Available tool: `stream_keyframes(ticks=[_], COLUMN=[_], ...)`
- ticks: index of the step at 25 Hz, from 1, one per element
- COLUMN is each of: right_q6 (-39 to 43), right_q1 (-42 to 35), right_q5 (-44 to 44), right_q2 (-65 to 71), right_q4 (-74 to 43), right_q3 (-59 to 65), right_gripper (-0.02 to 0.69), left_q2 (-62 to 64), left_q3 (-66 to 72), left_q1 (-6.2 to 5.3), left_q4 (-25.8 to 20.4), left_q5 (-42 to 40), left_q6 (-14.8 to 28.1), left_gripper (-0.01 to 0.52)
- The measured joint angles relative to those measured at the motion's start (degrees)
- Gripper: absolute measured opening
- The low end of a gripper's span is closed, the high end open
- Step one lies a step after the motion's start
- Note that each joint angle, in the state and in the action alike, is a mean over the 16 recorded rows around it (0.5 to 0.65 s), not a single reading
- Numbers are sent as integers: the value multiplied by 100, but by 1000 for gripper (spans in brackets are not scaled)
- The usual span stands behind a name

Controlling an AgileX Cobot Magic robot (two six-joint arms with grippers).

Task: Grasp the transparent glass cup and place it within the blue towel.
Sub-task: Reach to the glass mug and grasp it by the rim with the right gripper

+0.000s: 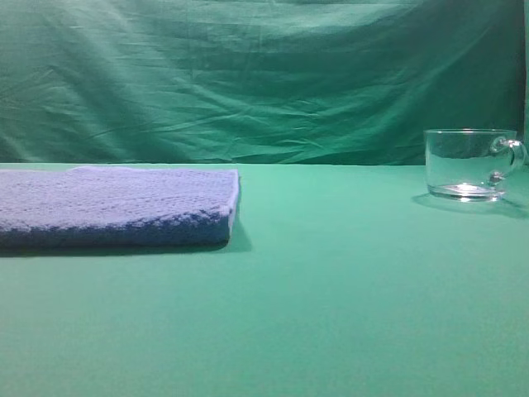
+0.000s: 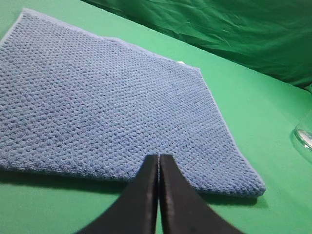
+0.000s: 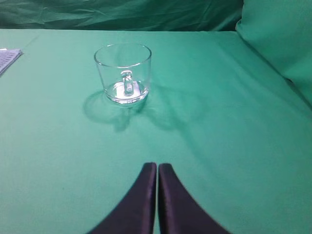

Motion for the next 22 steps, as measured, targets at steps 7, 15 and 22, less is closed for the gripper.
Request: stream_keyframes(ticks=[7, 15, 22], right_q6=[0, 0, 3], right_q1=[0, 0, 0], right_q5=[0, 0, -25], right_q2=[0, 0, 0], right_q4=[0, 0, 8], right_q3=[0, 0, 0], right_gripper=[0, 0, 0], left_q2=[0, 0, 0], left_q3=[0, 0, 0], left_q1=[0, 0, 0], left_q4=[0, 0, 0], left_q5=[0, 0, 0], left_q6=[0, 0, 0], left_gripper=[0, 0, 0])
